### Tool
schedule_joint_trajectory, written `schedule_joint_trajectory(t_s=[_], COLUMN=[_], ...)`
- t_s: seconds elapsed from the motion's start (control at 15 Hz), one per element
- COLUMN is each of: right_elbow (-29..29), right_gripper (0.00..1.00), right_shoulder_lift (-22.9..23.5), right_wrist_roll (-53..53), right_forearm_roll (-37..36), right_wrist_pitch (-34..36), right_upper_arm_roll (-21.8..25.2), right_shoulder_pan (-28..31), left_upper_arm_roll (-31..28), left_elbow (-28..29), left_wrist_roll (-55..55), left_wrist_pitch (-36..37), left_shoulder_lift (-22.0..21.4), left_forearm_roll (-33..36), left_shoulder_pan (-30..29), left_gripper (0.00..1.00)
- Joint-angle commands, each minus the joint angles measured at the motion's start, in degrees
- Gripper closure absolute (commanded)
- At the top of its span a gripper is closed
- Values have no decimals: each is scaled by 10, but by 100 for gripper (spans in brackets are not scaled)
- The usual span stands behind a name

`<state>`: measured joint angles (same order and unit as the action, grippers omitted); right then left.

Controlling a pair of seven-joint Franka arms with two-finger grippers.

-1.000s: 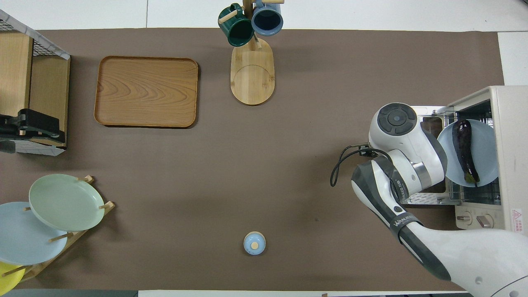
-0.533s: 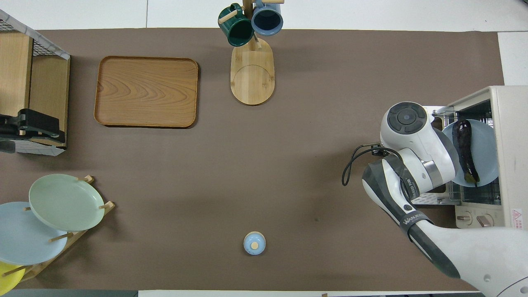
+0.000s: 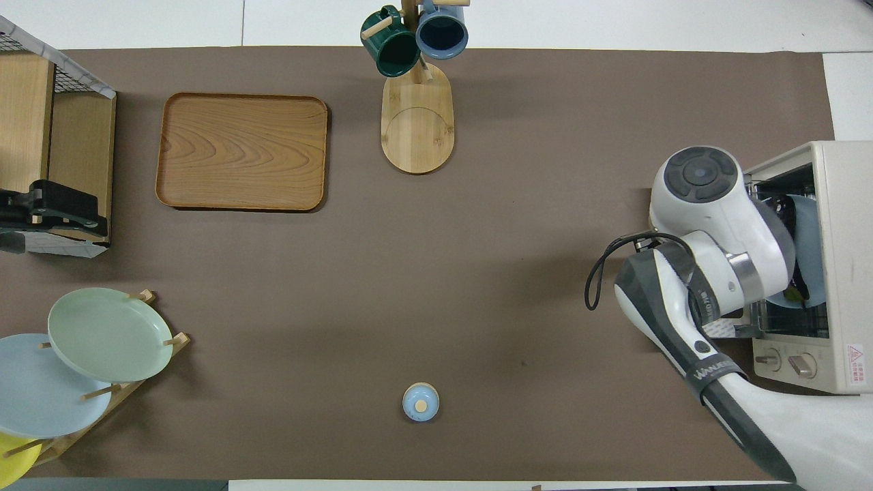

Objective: Put eggplant into oven

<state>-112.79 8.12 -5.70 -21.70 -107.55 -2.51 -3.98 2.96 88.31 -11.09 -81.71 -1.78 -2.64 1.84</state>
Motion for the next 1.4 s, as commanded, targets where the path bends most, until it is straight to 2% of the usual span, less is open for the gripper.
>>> schedule_joint_trajectory(t_s=[0.0, 0.27, 0.33, 0.47, 0.6, 0.67, 0.73, 0.87, 1.13, 1.33], right_elbow=[45, 45, 49, 74, 145, 176, 204, 225, 222, 220], right_gripper=[100, 100, 88, 77, 62, 54, 40, 0, 0, 0], right_shoulder_lift=[5, -13, -17, -23, -21, -19, -19, -27, -35, -41], right_wrist_roll=[90, 153, 155, 154, 154, 155, 155, 151, 145, 146], right_forearm_roll=[-48, 1, 22, 65, 110, 130, 169, 225, 215, 206], right_wrist_pitch=[2, 8, 22, 59, 123, 147, 164, 178, 195, 193], right_upper_arm_roll=[21, 21, 20, 17, 15, 15, 15, 15, 15, 15], right_shoulder_pan=[67, 112, 113, 109, 107, 107, 111, 109, 92, 100], left_upper_arm_roll=[1, 1, 1, 1, 1, 1, 1, 1, 1, 1], left_elbow=[18, 18, 18, 18, 18, 18, 18, 18, 18, 18], left_wrist_roll=[4, 4, 4, 4, 3, 3, 4, 4, 4, 4], left_wrist_pitch=[-10, -10, -10, -10, -9, -10, -10, -10, -10, -10], left_shoulder_lift=[-16, -16, -15, -15, -16, -16, -16, -16, -16, -16], left_forearm_roll=[-5, -5, -6, -6, -5, -5, -5, -5, -5, -5], left_shoulder_pan=[-5, -5, -5, -5, -5, -5, -5, -6, -5, -5], left_gripper=[0, 0, 0, 0, 0, 0, 0, 0, 0, 0])
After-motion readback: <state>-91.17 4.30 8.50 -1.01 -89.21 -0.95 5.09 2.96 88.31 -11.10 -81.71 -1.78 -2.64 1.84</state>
